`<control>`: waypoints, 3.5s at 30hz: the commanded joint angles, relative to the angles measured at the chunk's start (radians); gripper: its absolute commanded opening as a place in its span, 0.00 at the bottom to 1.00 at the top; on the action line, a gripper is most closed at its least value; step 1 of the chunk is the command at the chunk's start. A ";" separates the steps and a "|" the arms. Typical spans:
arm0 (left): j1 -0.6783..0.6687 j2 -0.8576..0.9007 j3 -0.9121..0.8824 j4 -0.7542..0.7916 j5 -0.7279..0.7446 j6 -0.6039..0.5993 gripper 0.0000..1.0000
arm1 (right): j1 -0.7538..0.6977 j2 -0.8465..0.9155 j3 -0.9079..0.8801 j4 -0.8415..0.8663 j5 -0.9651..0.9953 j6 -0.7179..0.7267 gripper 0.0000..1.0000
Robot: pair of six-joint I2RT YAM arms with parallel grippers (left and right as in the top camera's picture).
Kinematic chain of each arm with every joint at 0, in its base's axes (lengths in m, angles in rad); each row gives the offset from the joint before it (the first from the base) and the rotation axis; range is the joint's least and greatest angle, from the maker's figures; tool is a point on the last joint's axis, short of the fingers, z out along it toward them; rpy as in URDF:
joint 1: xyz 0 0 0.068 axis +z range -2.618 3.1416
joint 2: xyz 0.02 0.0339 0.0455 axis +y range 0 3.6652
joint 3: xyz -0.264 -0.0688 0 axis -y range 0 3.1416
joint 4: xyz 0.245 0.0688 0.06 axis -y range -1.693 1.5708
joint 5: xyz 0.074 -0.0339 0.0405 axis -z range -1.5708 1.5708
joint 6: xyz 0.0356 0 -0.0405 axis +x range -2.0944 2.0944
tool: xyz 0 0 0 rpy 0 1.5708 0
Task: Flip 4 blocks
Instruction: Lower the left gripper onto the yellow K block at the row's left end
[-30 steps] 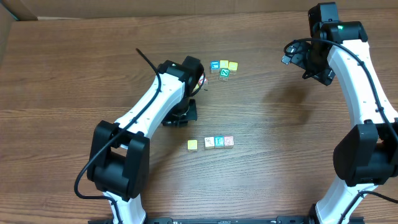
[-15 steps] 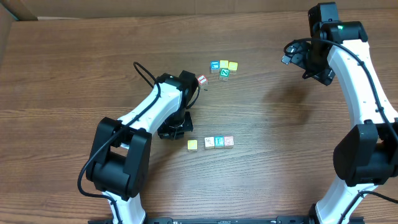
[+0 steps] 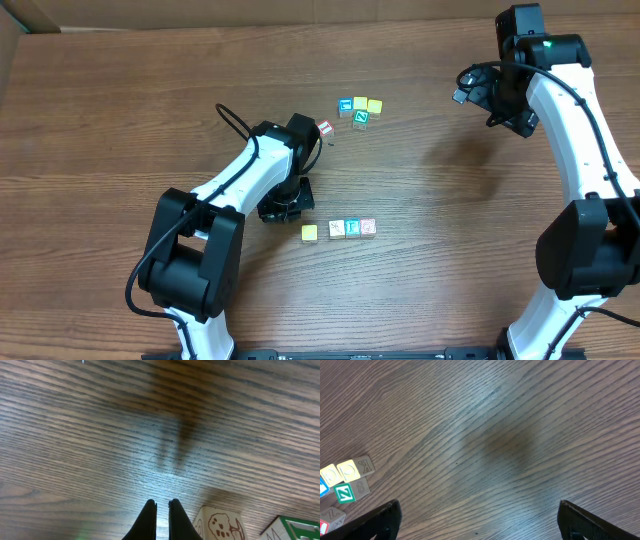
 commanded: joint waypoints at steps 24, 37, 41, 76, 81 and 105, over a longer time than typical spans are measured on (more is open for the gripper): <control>-0.005 -0.017 -0.050 -0.036 0.109 -0.005 0.04 | -0.002 -0.010 0.006 0.003 0.011 -0.003 1.00; -0.015 -0.017 -0.051 0.021 0.157 -0.010 0.04 | -0.002 -0.010 0.006 0.003 0.011 -0.003 1.00; -0.015 -0.017 -0.051 0.032 0.171 -0.010 0.04 | -0.002 -0.010 0.006 0.003 0.011 -0.003 1.00; -0.034 -0.017 -0.051 -0.048 0.200 0.047 0.04 | -0.002 -0.010 0.006 0.003 0.011 -0.003 1.00; -0.044 -0.017 -0.051 -0.016 0.203 0.031 0.04 | -0.002 -0.010 0.006 0.003 0.011 -0.003 1.00; -0.046 -0.017 -0.051 0.082 0.200 0.020 0.04 | -0.002 -0.010 0.006 0.003 0.011 -0.003 1.00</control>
